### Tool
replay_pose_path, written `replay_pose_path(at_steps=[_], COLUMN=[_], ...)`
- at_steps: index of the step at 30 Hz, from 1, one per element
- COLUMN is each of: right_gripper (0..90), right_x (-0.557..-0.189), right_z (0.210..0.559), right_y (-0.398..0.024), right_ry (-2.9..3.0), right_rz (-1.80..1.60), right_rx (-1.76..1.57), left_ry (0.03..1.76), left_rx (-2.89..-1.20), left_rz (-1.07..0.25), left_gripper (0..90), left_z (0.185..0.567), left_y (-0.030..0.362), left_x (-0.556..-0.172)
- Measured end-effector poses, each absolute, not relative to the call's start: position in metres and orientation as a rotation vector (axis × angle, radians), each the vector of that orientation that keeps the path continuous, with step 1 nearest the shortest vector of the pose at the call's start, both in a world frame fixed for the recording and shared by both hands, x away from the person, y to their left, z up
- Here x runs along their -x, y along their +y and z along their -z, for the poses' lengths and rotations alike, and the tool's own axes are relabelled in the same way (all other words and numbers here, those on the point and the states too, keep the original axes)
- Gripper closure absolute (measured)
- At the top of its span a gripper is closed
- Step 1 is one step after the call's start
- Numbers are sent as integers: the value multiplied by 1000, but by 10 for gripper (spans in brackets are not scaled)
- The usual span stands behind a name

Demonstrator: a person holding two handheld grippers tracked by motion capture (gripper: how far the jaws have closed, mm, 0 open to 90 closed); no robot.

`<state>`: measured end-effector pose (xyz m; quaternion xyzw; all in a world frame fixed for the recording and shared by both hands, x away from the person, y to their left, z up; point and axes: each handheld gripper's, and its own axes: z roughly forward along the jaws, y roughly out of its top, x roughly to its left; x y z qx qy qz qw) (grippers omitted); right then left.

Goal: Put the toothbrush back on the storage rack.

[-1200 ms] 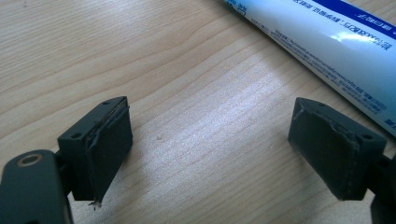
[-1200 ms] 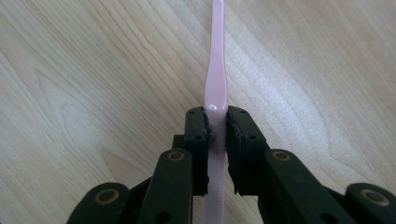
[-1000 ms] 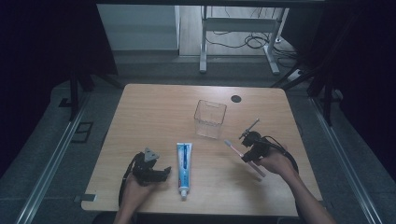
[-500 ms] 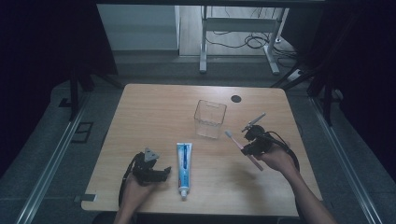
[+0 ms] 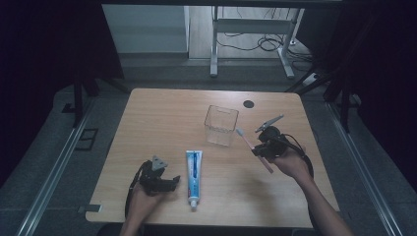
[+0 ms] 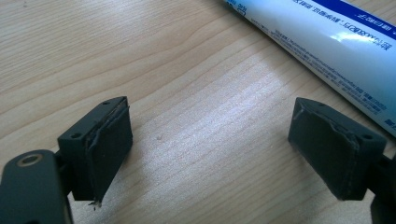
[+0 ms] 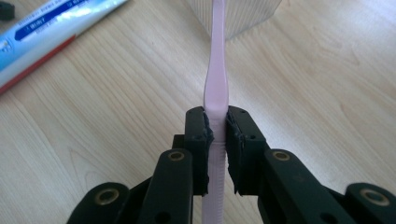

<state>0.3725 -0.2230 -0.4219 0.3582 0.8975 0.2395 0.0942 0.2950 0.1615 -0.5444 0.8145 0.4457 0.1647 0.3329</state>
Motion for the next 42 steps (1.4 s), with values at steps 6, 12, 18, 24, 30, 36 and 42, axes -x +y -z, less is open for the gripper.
replay_pose_path(at_steps=[6, 12, 18, 24, 30, 36, 42], right_gripper=[785, 785, 785, 785, 785, 785, 785], right_x=[-376, -380, -386, -391, -397, -402, -409], right_z=[415, 411, 408, 407, 404, 400, 395], right_y=[-221, -220, -217, -213, -209, -206, -202], right_ry=[2627, 2601, 2569, 2555, 2537, 2513, 2483], right_rz=[-754, -784, -820, -834, -859, -891, -928], right_rx=[-1062, -1056, -1063, -1052, -1046, -1044, -1050], left_ry=[1164, 1162, 1161, 1161, 1161, 1162, 1163], left_rx=[-2127, -2129, -2130, -2130, -2130, -2130, -2129], left_rz=[-430, -432, -432, -432, -432, -432, -431], left_gripper=[135, 135, 135, 135, 134, 135, 134], left_z=[544, 544, 544, 544, 544, 544, 544], left_y=[162, 162, 162, 162, 162, 162, 162], left_x=[-295, -295, -295, -295, -295, -295, -295])
